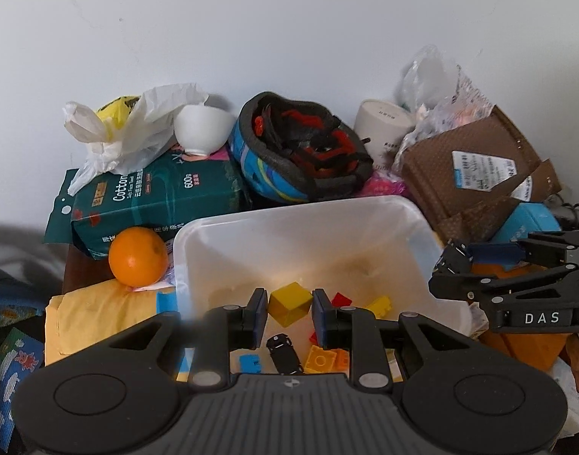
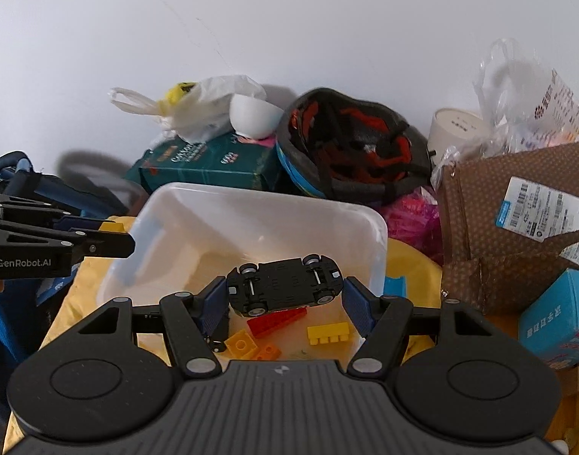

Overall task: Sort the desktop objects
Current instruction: 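Carry the car and yellow block into the clear bin and release them, then grasp the green car with the right gripper while the left gripper grasps the green block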

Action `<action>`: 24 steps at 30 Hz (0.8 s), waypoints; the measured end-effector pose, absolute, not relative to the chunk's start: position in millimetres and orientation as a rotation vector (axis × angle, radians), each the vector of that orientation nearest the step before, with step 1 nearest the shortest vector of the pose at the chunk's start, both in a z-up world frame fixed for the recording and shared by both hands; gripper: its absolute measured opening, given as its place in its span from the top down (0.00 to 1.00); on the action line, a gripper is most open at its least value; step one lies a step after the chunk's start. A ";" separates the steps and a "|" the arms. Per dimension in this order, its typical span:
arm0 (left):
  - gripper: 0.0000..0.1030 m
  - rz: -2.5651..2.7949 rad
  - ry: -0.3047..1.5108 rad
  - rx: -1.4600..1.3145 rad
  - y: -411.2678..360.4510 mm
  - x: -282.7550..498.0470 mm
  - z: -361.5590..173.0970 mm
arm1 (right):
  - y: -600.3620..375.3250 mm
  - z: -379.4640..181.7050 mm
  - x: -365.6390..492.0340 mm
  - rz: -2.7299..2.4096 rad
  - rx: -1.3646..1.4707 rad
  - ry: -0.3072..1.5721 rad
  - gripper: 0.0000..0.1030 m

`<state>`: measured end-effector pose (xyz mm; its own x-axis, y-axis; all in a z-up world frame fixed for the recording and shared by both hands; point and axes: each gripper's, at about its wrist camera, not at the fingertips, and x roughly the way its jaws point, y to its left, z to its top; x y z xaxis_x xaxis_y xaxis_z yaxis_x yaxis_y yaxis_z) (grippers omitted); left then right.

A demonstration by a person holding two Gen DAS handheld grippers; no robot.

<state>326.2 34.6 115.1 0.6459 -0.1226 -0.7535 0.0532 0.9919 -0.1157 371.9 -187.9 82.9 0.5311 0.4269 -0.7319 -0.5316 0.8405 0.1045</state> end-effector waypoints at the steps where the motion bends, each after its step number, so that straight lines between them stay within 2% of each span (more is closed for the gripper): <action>1: 0.57 -0.087 0.863 -0.089 35.2 326.7 113.0 | -188.5 80.1 374.6 0.570 -0.127 0.845 0.33; 2: 0.40 -0.064 0.848 -0.095 36.5 324.3 111.8 | -189.1 77.2 377.8 0.568 -0.115 0.858 0.33; 3: 0.33 -0.047 0.821 -0.107 38.5 320.4 110.2 | -189.5 74.8 379.6 0.561 -0.115 0.860 0.29; 4: 0.33 -0.049 0.812 -0.117 41.2 317.6 107.6 | -189.8 72.9 380.0 0.544 -0.122 0.856 0.23; 5: 0.33 -0.054 0.813 -0.123 43.4 314.8 104.3 | -190.8 71.8 379.2 0.531 -0.125 0.843 0.23; 13: 0.33 -0.041 0.760 -0.111 55.4 256.8 67.3 | -209.8 58.4 356.4 0.550 -0.059 0.780 0.21; 16: 0.33 -0.049 0.717 -0.080 54.5 204.3 46.3 | -219.2 51.2 318.7 0.611 -0.046 0.722 0.21; 20: 0.33 -0.034 0.746 -0.093 51.8 135.1 4.7 | -226.0 17.6 240.0 0.700 -0.095 0.701 0.22; 24: 0.34 0.006 0.820 -0.150 42.8 88.8 -38.2 | -226.6 -34.0 166.1 0.772 -0.162 0.771 0.39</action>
